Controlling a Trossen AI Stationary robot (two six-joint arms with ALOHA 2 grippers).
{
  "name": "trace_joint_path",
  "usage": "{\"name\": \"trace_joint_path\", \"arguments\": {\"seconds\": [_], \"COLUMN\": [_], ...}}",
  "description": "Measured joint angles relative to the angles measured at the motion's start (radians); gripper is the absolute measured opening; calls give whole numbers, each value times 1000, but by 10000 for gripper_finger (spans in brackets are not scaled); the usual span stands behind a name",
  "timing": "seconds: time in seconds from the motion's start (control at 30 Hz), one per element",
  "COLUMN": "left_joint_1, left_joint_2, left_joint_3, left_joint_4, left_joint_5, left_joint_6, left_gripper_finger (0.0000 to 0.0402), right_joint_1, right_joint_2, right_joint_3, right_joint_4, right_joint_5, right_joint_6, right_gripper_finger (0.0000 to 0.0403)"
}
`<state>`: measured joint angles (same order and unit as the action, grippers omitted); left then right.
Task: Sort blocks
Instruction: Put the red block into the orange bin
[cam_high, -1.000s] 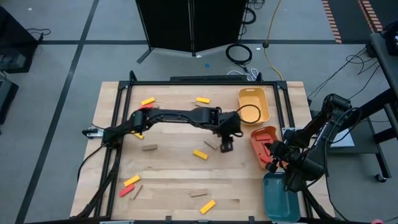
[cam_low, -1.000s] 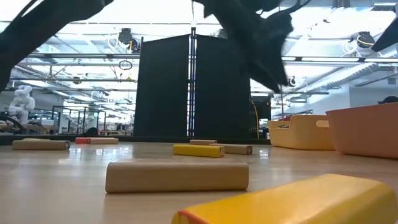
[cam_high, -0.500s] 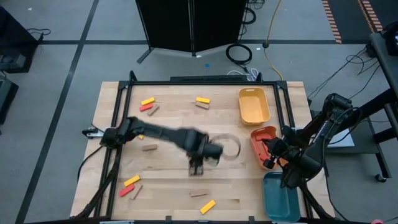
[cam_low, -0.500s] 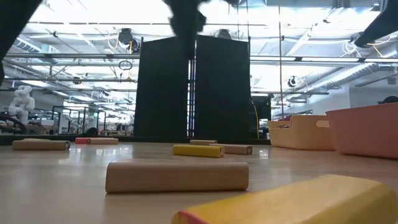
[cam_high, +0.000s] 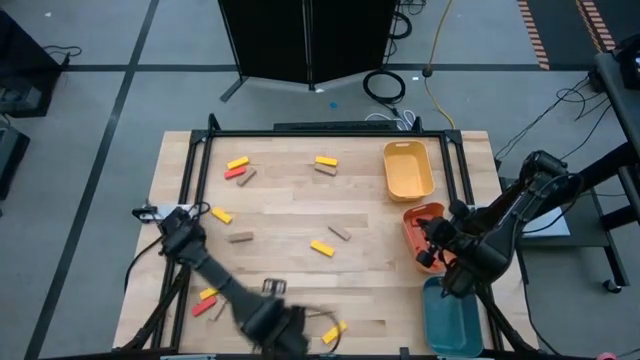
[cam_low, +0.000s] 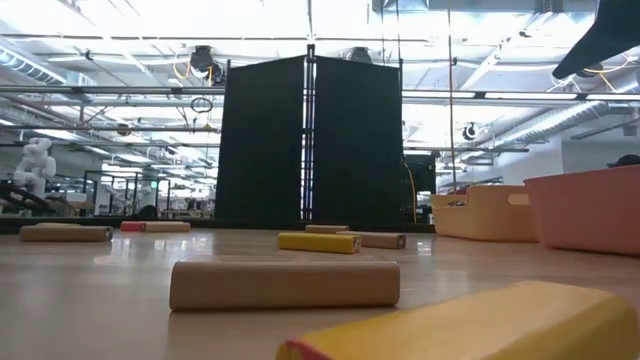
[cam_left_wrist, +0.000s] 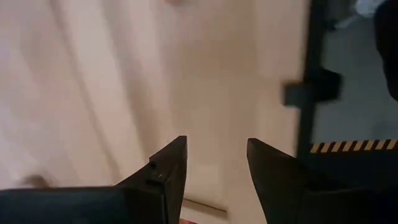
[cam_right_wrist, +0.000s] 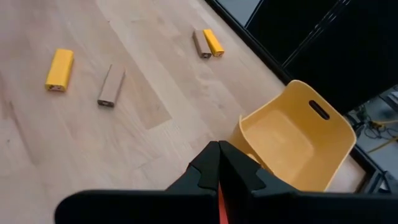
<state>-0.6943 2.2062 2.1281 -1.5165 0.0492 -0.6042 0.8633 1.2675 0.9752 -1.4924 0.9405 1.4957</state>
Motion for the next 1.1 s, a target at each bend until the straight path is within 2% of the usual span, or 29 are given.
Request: {"name": "trace_joint_path", "arguments": {"seconds": [0.1, 0.23, 0.37, 0.47, 0.53, 0.67, 0.8, 0.9, 1.0, 1.1], "left_joint_1": [-59, -146, -232, -287, -320, -366, -390, -405, -415, -409], "left_joint_2": [-2, -31, -86, -144, -197, -324, -479, -564, -602, -604], "left_joint_3": [0, 0, -1, -59, -151, -404, -666, -852, -978, -1044], "left_joint_4": [-19, -55, -55, -53, -53, 12, 258, 416, 467, 458], "left_joint_5": [-40, -158, -270, -371, -393, -360, -341, -269, -181, -98], "left_joint_6": [-91, -238, -397, -527, -626, -792, -896, -1009, -1122, -1138], "left_gripper_finger": [158, 147, 140, 139, 139, 139, 139, 139, 139, 139], "right_joint_1": [-13, -33, -54, -67, -78, -106, -129, -151, -183, -223], "right_joint_2": [0, 0, 0, 0, 0, 0, 0, 0, 0, 0], "right_joint_3": [0, 0, 0, 0, 0, 0, 0, 0, 0, 0], "right_joint_4": [40, 133, 253, 342, 396, 497, 589, 643, 681, 687], "right_joint_5": [-4, -11, -66, -77, -77, -77, -77, -78, -78, -78], "right_joint_6": [-21, -81, -171, -248, -305, -406, -511, -587, -663, -720], "right_gripper_finger": [0, 0, 0, 0, 0, 0, 0, 0, 0, 0]}}
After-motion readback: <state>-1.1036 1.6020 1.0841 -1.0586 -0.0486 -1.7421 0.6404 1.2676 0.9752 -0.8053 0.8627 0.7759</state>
